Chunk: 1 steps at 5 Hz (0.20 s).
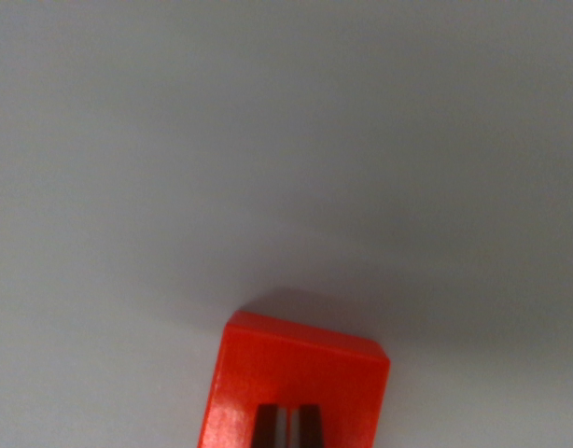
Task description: Reach red block
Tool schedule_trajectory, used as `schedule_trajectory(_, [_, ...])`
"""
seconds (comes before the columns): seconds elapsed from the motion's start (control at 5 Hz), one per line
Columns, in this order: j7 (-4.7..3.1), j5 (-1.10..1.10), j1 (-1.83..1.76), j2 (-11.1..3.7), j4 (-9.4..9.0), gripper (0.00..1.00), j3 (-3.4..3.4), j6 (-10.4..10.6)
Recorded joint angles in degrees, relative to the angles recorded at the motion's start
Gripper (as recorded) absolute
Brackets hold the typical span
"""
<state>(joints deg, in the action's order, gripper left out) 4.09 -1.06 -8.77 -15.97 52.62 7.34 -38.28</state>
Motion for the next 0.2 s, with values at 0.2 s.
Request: schedule_trajectory(0.2, [0.0,0.0,0.0,0.0,0.0,1.0,0.0,0.0])
